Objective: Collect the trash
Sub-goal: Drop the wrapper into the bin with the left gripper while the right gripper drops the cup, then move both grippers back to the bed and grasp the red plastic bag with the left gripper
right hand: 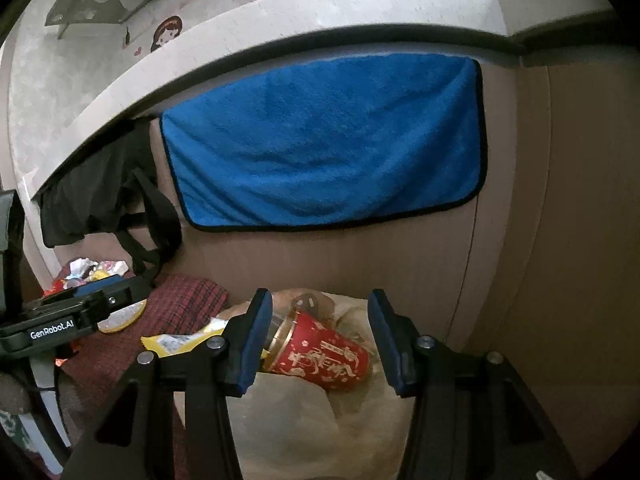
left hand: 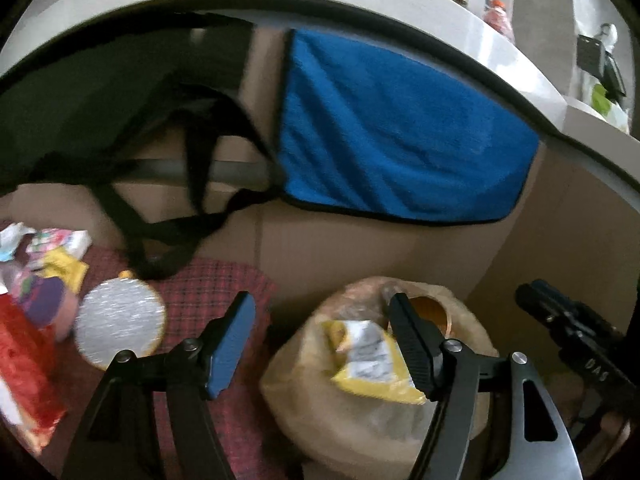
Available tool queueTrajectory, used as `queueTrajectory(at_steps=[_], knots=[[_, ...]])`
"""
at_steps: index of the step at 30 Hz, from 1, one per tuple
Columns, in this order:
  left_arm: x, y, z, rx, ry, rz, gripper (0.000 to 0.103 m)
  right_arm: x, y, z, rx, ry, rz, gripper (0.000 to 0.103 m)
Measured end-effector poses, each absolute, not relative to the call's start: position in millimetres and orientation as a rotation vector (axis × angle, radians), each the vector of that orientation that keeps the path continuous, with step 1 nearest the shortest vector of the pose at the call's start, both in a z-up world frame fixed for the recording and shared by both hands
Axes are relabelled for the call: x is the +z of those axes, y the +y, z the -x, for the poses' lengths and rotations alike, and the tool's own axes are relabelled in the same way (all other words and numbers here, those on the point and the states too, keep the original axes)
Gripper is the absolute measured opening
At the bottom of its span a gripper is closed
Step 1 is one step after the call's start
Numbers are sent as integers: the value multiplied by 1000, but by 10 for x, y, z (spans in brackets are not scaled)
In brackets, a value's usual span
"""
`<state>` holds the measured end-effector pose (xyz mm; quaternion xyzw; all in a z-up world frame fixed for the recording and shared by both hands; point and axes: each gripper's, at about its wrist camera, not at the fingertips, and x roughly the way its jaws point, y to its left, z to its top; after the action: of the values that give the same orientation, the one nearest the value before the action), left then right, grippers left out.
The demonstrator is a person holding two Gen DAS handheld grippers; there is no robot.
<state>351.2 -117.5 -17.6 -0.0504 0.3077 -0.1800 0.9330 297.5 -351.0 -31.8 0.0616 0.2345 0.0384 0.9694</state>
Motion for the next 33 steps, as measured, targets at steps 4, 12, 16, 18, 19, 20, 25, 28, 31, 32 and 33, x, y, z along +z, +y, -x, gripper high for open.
queueTrajectory(at_steps=[4, 12, 16, 18, 19, 20, 25, 28, 31, 32, 33], knots=[[-102, -858, -3346, -324, 612, 113, 70, -230, -3356, -2902, 108, 460, -110, 47], [14, -213, -2838, -177, 527, 43, 70, -41, -2833, -2776, 211, 427, -79, 47], [51, 155, -2570, -100, 477, 13, 70, 2, -2483, -2731, 271, 427, -66, 47], [43, 344, -2457, -70, 466, 11, 70, 4, -2276, -2714, 309, 436, -63, 47], [37, 421, -2401, -54, 465, 11, 70, 0, -2189, -2710, 326, 441, -62, 47], [24, 522, -2349, -34, 466, 12, 70, -8, -2063, -2707, 350, 448, -58, 47], [-35, 946, -2186, 46, 465, 37, 70, -30, -1521, -2690, 422, 464, -7, 47], [-86, 1202, -2123, 76, 472, 73, 70, -54, -1181, -2682, 455, 467, 46, 47], [-154, 1459, -2095, 99, 482, 110, 70, -83, -877, -2704, 498, 482, 69, 48], [-179, 1537, -2085, 105, 486, 122, 70, -100, -802, -2716, 511, 488, 70, 48], [-195, 1581, -2087, 109, 488, 128, 70, -119, -714, -2736, 526, 497, 72, 48]])
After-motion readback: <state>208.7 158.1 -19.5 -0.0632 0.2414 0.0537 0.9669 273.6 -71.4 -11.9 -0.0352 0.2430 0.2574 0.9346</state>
